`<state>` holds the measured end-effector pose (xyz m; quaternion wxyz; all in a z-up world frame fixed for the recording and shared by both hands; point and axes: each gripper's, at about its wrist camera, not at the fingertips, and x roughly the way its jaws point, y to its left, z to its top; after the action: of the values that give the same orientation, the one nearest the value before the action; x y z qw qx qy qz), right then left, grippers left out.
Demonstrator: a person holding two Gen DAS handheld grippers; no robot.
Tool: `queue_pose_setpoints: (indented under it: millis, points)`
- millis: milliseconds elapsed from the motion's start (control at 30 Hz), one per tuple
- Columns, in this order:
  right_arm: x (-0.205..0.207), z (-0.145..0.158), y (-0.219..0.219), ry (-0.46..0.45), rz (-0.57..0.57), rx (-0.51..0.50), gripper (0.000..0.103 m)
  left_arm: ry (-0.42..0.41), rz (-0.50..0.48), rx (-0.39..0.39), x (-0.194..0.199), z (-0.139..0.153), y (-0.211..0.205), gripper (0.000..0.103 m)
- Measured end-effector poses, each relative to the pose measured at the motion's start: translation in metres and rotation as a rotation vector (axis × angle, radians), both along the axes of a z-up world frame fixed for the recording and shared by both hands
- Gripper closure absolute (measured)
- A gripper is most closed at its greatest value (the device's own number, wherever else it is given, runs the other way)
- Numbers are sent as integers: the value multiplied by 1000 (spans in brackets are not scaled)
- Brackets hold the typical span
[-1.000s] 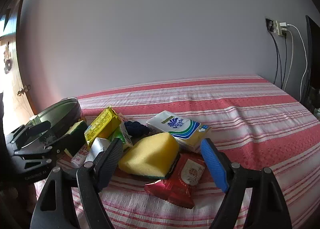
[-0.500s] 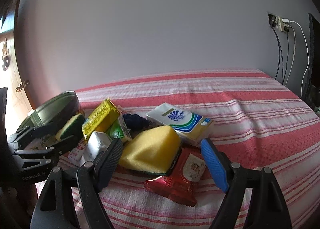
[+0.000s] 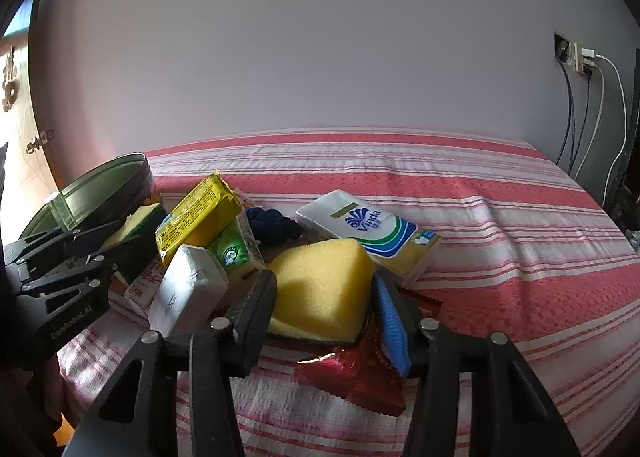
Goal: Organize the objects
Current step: 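Grasp the green-backed yellow sponge with left tool while right tool grasps yellow sponge, then carry the sponge with left tool over the tin while right tool carries its sponge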
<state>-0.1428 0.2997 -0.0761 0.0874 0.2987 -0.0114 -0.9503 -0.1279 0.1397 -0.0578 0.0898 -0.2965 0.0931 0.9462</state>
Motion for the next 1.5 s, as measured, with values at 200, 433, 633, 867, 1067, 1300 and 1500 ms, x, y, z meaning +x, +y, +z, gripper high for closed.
queue_pose_setpoints:
  millis: [200,433,633,867,1067,1300,1500]
  points:
    - [13,4,6,79,12,-53,62,46,-5,53,6,6,-8,77]
    - [23,9,8,159,6,-64,64,111,13,94,12,12,-15,77]
    - [34,13,15,242,-9,-107,64,159,24,113,17,15,-21,77]
    - [46,16,17,324,-4,-129,64,203,38,119,21,17,-25,77]
    - [51,17,16,357,-3,-122,64,241,53,128,26,18,-29,77]
    - [52,16,17,372,-3,-120,64,260,60,139,27,20,-33,77]
    - [54,15,17,384,2,-124,64,262,59,147,29,20,-35,77]
